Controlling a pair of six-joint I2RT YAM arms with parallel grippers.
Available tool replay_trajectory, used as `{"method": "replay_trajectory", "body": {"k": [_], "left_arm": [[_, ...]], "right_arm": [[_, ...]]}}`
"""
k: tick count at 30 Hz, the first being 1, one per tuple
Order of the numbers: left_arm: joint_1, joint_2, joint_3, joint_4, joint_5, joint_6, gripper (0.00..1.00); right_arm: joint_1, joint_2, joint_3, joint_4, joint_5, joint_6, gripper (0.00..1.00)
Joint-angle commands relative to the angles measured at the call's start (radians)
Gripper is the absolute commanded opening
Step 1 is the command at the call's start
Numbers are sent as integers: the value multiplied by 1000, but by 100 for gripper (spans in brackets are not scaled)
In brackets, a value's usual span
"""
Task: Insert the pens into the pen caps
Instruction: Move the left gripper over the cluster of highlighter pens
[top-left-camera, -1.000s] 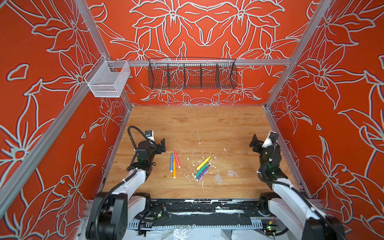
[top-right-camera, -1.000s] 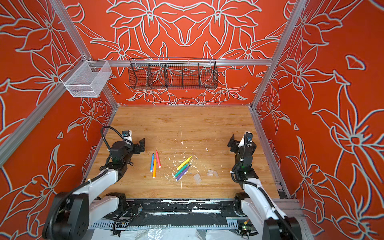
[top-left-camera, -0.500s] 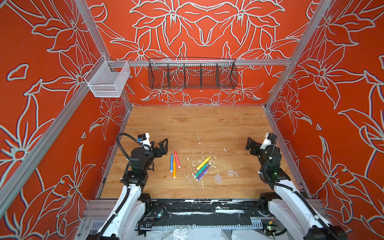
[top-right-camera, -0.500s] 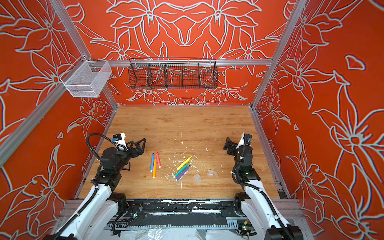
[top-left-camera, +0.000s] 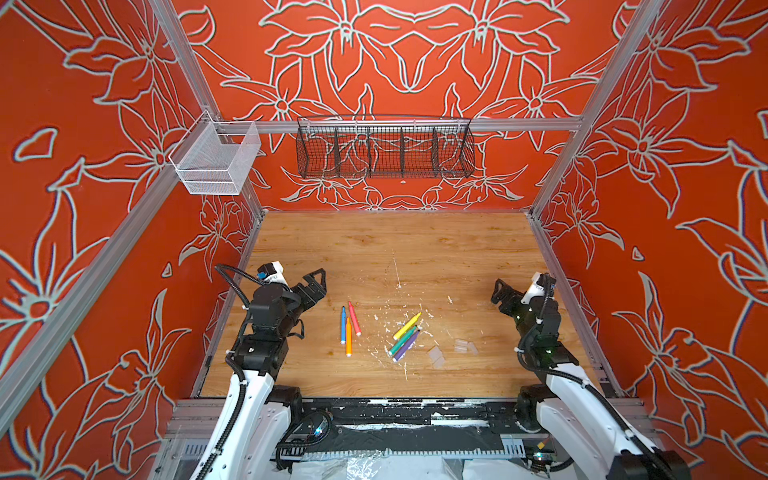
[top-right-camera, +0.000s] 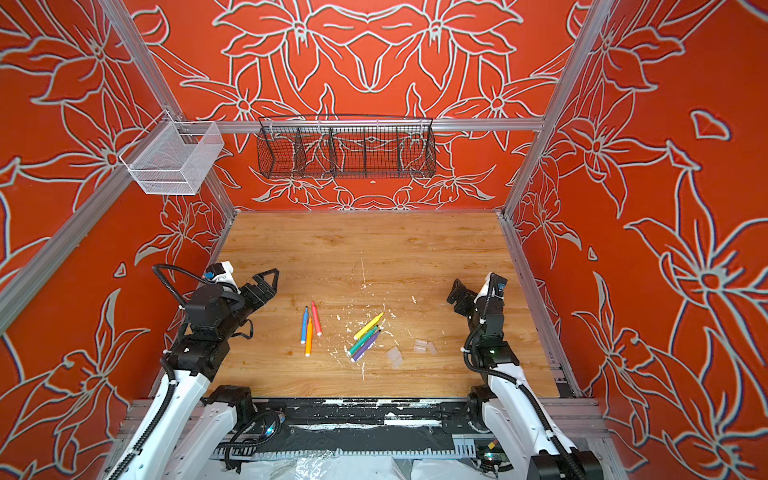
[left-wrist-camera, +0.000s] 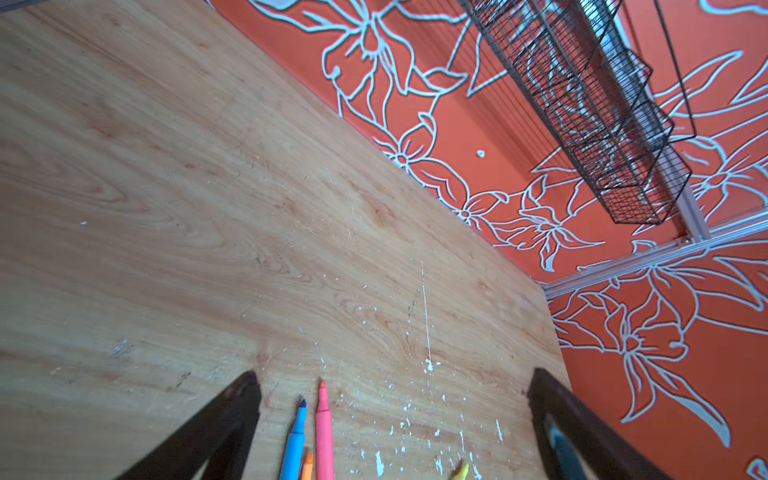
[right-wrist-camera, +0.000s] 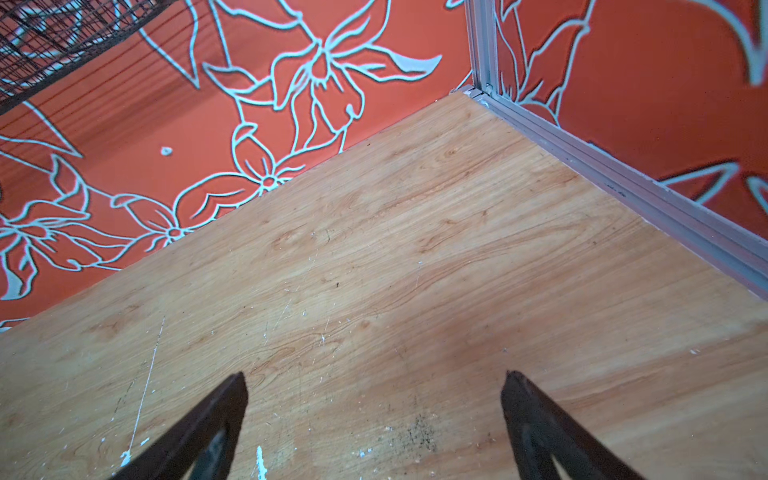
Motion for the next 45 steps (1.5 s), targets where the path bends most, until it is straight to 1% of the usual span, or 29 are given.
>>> {"method": "replay_trajectory", "body": {"k": [1,2,5,6,9,11,13,15,17,19,22,24,26,29,32,35,38,40,42,45], "left_arm": [[3,15,40,-95,80,41,97],[3,23,50,-103,96,55,97],[3,55,121,-204,83,85,98],[3,68,151,-246,103,106,100],[-17,68,191,-313,194,157,90],[-70,38,199,-342,176,161,89],[-154,10,207,-374,106,157,89],[-256,4,216,-405,26,146,89],[-355,32,230,-437,-35,131,84],[-475,85,249,-464,-101,119,79],[-650,195,286,-514,-223,102,73],[-782,289,324,-559,-327,89,69],[-892,396,354,-582,-399,71,65],[-1015,539,386,-556,-436,59,57],[-1111,674,436,-546,-449,53,53],[-1166,793,530,-631,-546,28,50],[-1167,889,550,-637,-528,29,48],[-1166,960,579,-666,-534,21,44],[-1167,1033,645,-733,-553,-8,38],[-1167,1087,685,-723,-500,11,34]], "right_arm": [[-3,-11,-11,-25,80,59,98],[-3,-6,-10,-28,80,70,97],[-3,47,9,2,29,53,98],[-3,78,20,16,17,46,98],[-3,145,62,-7,4,40,98],[-4,158,77,-29,-4,36,98],[-4,155,74,-29,-2,37,98],[-4,148,67,-29,14,45,97],[-3,153,69,-31,19,48,97],[-3,176,80,-32,13,46,97],[-3,216,106,-40,2,43,98],[-3,240,122,-46,0,43,97],[-4,256,132,-48,-4,42,97],[-3,271,142,-51,-9,40,97],[-2,276,145,-51,-12,39,96],[-3,275,143,-51,-15,38,96],[-1,272,142,-51,-18,38,96],[-2,268,139,-49,-17,39,96],[-2,267,138,-48,-16,40,96],[-2,272,141,-50,-15,41,96]]}}
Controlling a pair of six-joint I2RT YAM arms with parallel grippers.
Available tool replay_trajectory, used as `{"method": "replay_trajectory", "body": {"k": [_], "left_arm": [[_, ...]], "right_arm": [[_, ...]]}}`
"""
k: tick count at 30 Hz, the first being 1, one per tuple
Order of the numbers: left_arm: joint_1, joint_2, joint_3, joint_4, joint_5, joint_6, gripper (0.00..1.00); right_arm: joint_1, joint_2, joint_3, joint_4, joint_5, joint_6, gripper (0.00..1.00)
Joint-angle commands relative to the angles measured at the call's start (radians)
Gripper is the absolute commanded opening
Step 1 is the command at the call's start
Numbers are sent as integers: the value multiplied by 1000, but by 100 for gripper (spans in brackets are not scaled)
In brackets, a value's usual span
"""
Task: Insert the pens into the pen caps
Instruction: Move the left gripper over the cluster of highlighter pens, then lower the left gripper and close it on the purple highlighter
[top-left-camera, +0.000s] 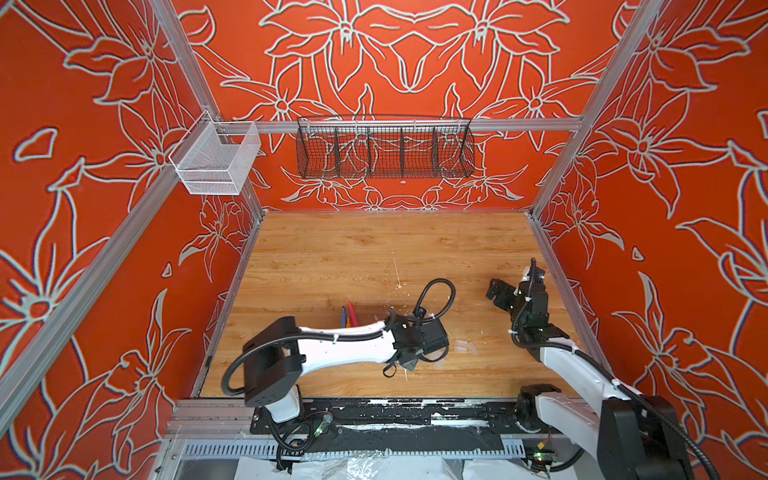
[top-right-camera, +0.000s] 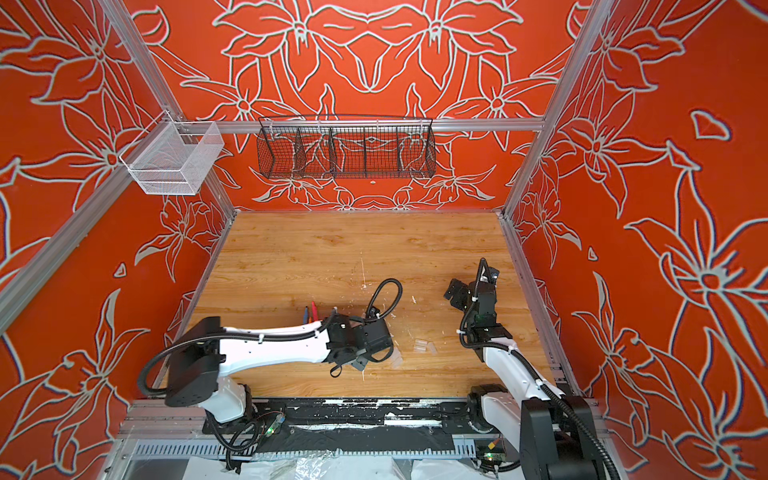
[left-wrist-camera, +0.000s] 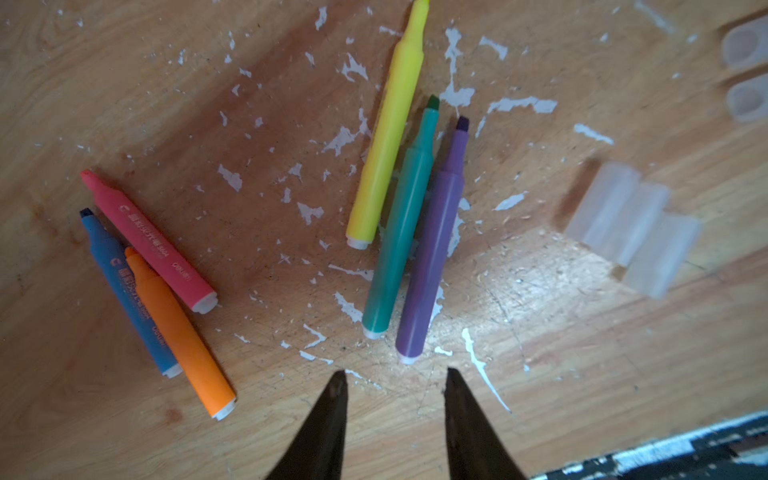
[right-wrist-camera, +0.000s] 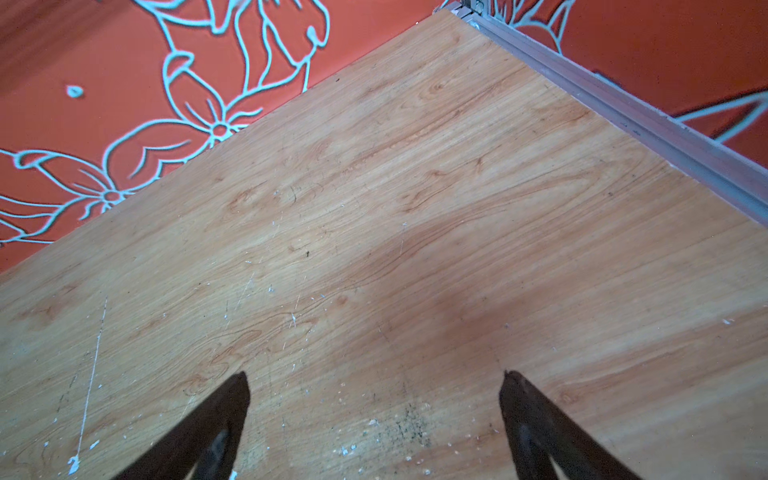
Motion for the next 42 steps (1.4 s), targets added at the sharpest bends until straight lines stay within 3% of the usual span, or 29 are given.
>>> {"method": "replay_trajectory", "body": {"k": [1,20,42], "left_arm": [[-1,34,37,-48,16,-7,34],[72,151,41,-8,105,-3,25],[98,189,22,62,196,46,25]], "right_arm": [[-2,1,23,-10,-2,13,96],[-1,1,23,-12,0,14,96],[-2,6,26,-15,-1,16,96]]}}
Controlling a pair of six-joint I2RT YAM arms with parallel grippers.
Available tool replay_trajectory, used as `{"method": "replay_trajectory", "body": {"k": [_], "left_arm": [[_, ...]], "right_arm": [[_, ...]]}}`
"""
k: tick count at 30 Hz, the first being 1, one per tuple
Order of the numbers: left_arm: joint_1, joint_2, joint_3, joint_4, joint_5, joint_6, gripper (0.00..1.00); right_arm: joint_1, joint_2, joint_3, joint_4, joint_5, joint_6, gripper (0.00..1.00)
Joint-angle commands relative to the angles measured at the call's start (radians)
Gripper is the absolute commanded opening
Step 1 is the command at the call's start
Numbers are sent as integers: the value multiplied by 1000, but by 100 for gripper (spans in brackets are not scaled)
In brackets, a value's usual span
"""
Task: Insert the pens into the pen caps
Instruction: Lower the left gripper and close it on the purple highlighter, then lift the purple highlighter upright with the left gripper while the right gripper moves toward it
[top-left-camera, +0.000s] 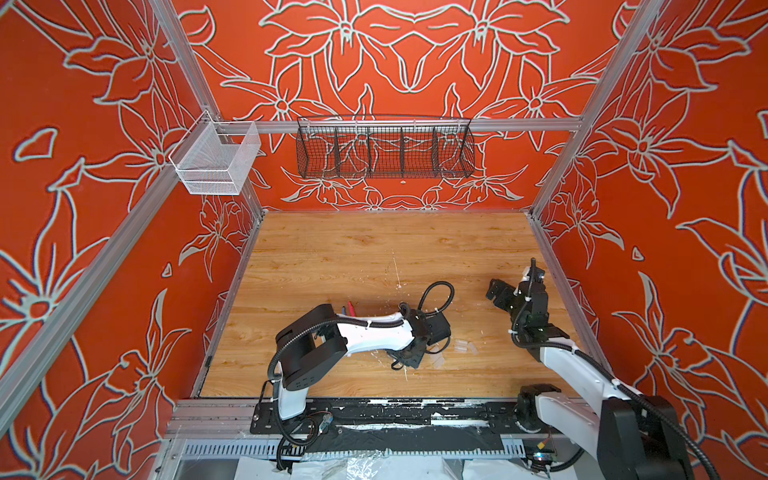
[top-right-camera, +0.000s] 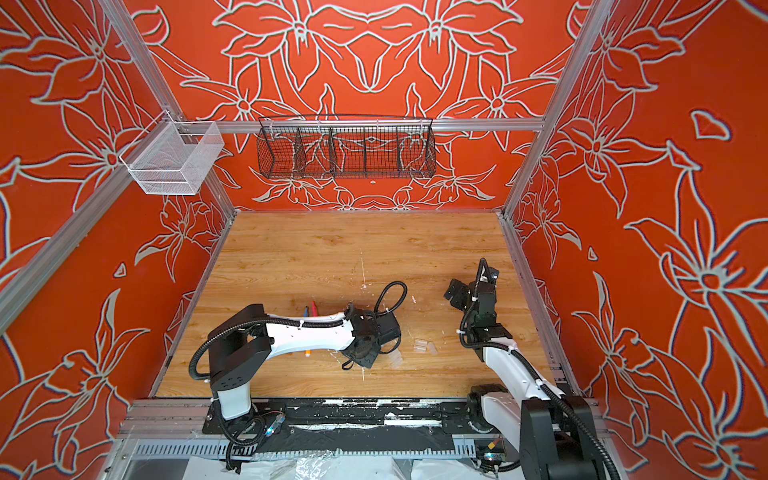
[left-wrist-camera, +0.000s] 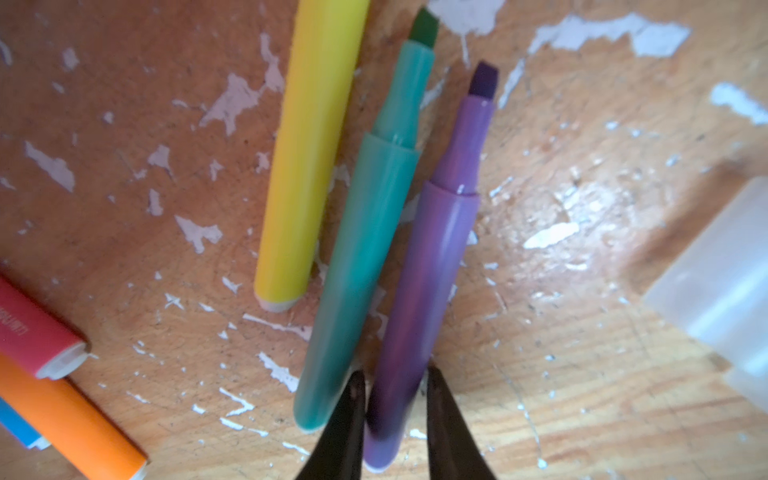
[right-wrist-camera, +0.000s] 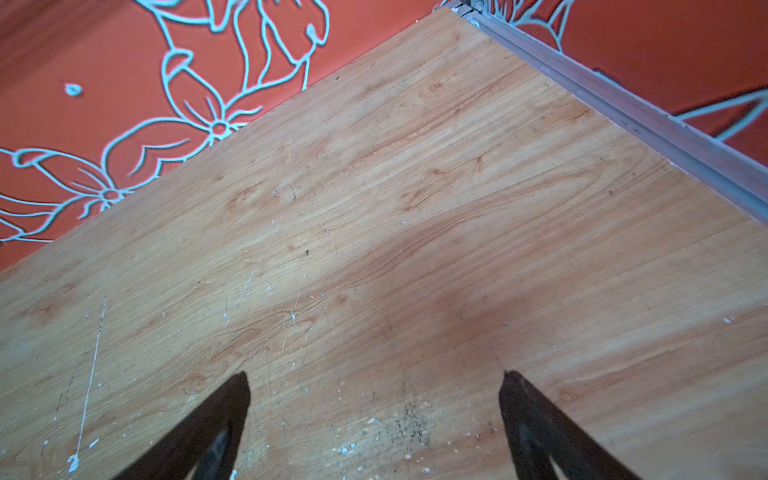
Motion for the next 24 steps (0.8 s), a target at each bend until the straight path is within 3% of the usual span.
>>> {"method": "replay_trajectory", "body": {"k": [1,24], "left_arm": [[13,26,-7,15,28,11,25],[30,102,32,-3,41,20,15]], "right_arm": [[-2,7,26,-12,0,16,96],[-2,1,26,-15,-3,14,95]]}}
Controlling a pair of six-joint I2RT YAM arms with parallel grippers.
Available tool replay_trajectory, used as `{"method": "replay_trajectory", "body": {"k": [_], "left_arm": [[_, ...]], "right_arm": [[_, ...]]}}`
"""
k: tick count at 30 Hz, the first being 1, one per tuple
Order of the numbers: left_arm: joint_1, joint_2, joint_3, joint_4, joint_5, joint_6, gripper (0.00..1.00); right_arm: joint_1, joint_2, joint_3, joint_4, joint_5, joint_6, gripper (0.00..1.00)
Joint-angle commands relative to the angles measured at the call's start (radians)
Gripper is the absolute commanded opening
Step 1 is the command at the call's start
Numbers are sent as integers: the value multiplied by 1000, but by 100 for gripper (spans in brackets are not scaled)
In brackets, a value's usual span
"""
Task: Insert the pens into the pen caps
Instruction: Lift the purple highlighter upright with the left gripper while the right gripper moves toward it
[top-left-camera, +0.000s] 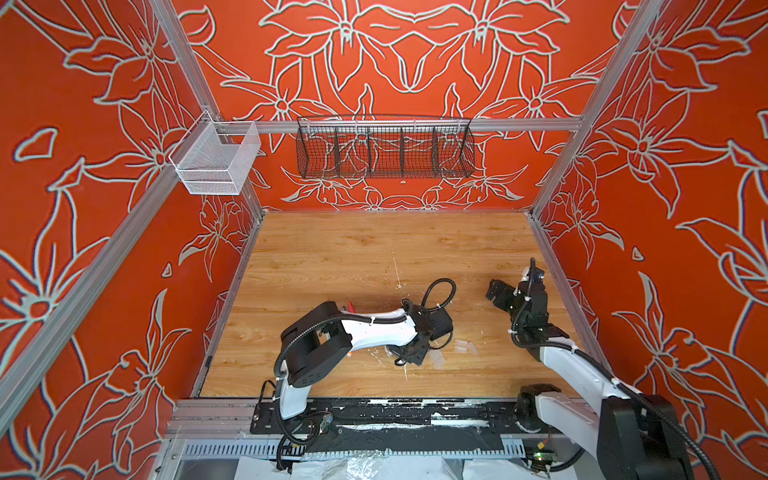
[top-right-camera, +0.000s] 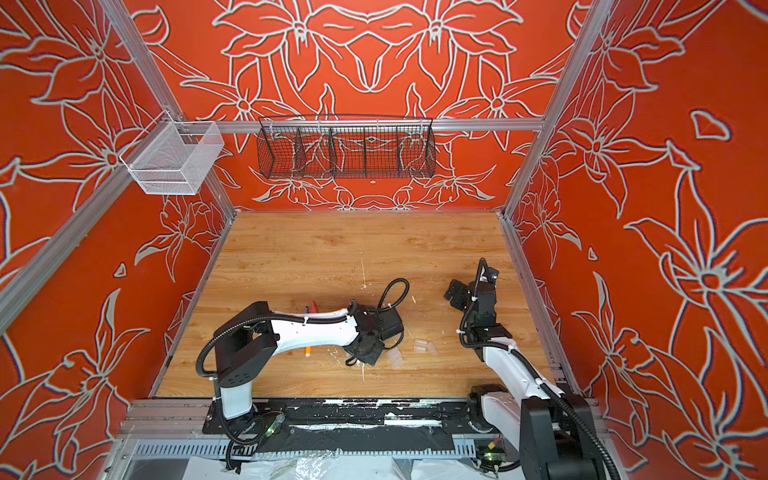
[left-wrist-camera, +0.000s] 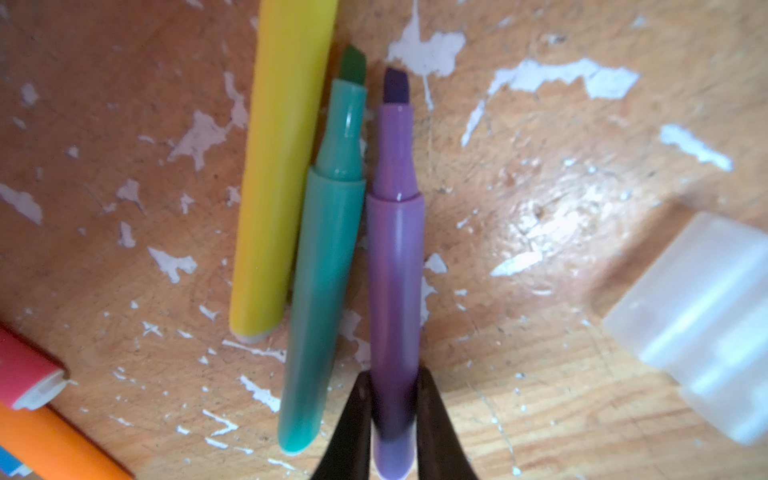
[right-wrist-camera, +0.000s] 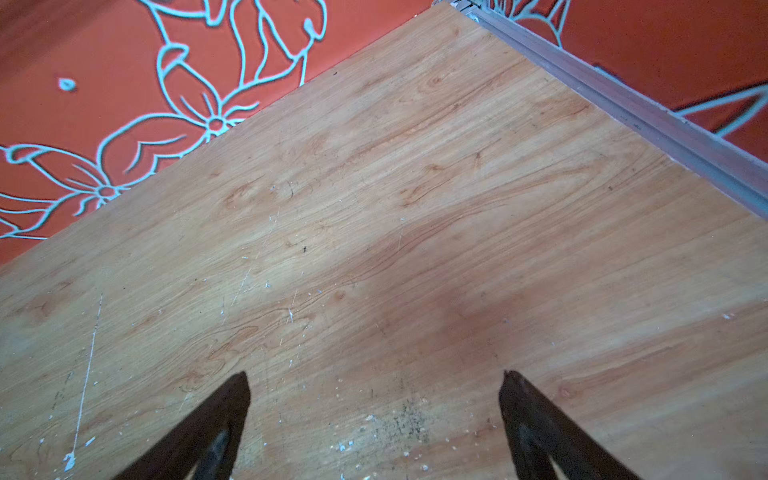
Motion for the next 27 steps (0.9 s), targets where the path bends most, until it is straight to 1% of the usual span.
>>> {"method": "replay_trajectory", "body": {"k": [1,4,6,7,8,10,14,16,18,22,24,25,27], "left_arm": [[17,49,-24,16,0,-3,12],[41,-18,-54,65,28,9,6],[50,-80,-57,70,21,17,3],[51,-116,-54,63,7,24,2],[51,-158,-47,50,-16,25,2],[51,-232,-31,27,-63,28,1],[53,-345,26,-20,-194,37,0],[54,-368,79,-53,-217,57,0],[54,-394,105,-43,-233,69,0],[57,-458,108,63,-211,82,0],[56,-487,111,119,-198,113,0],[56,-509,91,161,-189,138,0],[57,-565,13,310,-105,216,0]], "right_arm": [[-1,-8,24,-11,-7,8,95],[0,-24,35,-39,-9,-1,95],[-1,-39,90,-159,-21,21,93],[0,-47,125,-229,-54,44,91],[2,-58,146,-260,-106,65,89],[22,-93,170,-300,-173,103,88],[104,-177,240,-427,-203,148,89],[134,-204,278,-489,-232,176,88],[155,-237,292,-517,-296,221,88],[171,-300,318,-541,-447,307,88],[170,-323,372,-628,-474,322,87],[172,-338,400,-663,-485,329,88],[171,-355,439,-678,-520,341,89]]}}
